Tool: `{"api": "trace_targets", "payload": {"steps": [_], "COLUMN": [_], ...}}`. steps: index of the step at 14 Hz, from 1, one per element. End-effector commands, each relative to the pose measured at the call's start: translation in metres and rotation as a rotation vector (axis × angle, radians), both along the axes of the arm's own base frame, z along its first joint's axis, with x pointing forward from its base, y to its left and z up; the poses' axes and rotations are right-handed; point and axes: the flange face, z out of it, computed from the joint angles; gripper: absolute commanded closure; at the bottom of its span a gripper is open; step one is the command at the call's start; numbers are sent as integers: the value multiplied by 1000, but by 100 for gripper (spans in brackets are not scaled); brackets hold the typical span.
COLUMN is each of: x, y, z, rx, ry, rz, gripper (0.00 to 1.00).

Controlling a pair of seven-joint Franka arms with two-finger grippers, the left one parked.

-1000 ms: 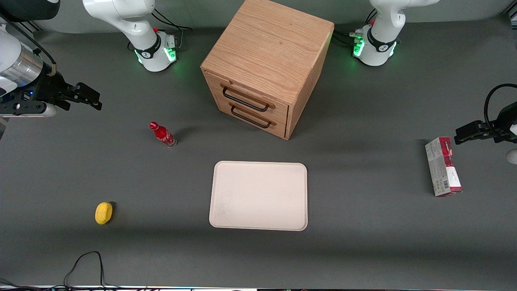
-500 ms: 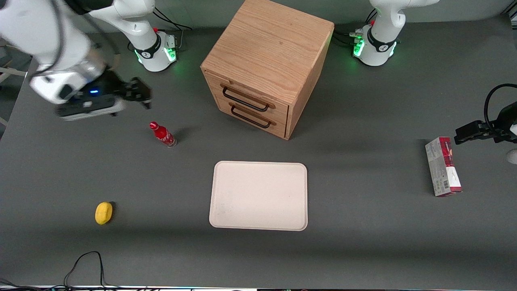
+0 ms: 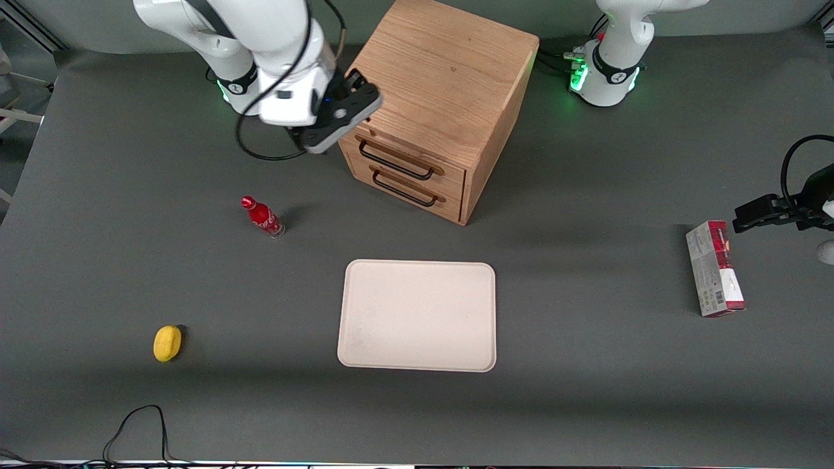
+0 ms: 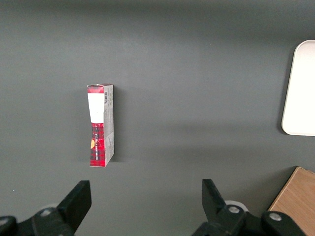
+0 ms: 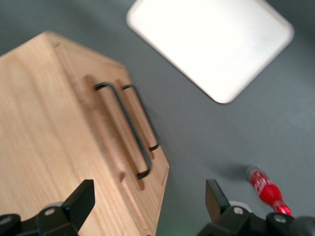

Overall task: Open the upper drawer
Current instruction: 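Move the right gripper to the upper drawer's black handle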

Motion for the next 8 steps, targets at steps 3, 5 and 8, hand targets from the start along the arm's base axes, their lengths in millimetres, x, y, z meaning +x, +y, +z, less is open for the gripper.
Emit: {"api": "trace_targets", "payload": {"steps": [3,5,8], "x": [24,32,36], "y": [22,25,30], "z": [-70,-102,-130], "rx": [61,76,78], "ry": [163,221,258], "rz": [222,262,283], "gripper": [0,0,0]}}
